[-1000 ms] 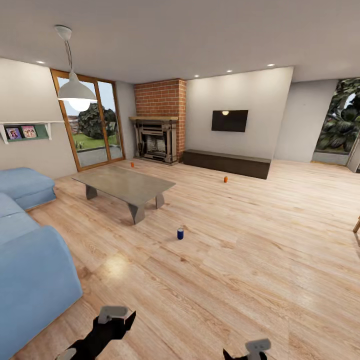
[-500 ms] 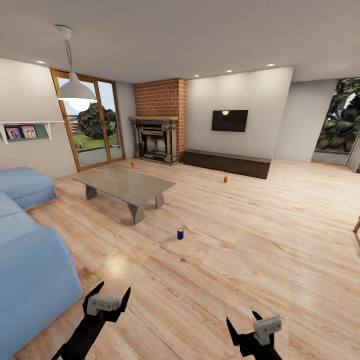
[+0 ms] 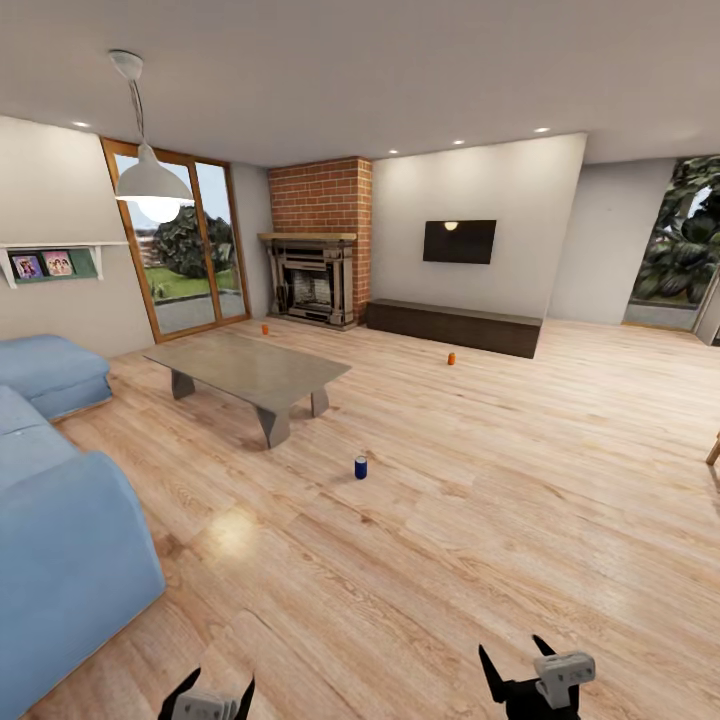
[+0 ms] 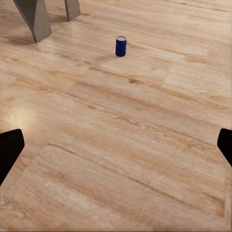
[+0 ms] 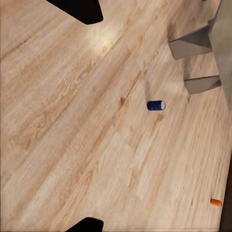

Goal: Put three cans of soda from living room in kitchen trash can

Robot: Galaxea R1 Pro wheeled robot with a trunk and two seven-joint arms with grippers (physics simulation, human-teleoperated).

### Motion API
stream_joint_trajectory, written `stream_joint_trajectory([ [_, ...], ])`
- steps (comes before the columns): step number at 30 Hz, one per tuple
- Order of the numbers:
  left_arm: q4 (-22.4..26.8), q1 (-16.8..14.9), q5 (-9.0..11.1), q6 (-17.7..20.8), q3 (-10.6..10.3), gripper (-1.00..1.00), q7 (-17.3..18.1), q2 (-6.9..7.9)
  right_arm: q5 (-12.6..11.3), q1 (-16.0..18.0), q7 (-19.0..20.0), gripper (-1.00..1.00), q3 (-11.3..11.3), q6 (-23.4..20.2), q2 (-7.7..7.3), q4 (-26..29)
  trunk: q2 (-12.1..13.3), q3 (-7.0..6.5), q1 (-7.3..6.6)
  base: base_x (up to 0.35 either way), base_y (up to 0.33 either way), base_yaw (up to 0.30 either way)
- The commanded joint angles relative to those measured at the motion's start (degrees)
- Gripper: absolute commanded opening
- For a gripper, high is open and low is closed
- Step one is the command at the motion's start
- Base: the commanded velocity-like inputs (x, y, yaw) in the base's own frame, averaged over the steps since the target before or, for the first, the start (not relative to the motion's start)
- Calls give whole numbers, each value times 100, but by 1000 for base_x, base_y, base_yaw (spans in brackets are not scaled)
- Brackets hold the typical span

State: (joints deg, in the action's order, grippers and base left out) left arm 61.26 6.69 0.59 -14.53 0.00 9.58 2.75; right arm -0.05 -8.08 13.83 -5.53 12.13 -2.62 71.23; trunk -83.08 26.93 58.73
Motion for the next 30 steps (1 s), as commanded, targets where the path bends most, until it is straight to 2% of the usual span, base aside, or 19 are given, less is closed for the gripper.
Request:
stream_joint_trajectory([
  [1,-13,-2,-1,-1,0,100,2,-1,-1,0,-6,100,-10,0,0,1,0,0,0,0,0,0],
  [30,-149,-9,-6,-15,6,100,-44,-11,-18,-1,-39,100,-27,-18,42,-20,0,-9,0,0,0,-10],
])
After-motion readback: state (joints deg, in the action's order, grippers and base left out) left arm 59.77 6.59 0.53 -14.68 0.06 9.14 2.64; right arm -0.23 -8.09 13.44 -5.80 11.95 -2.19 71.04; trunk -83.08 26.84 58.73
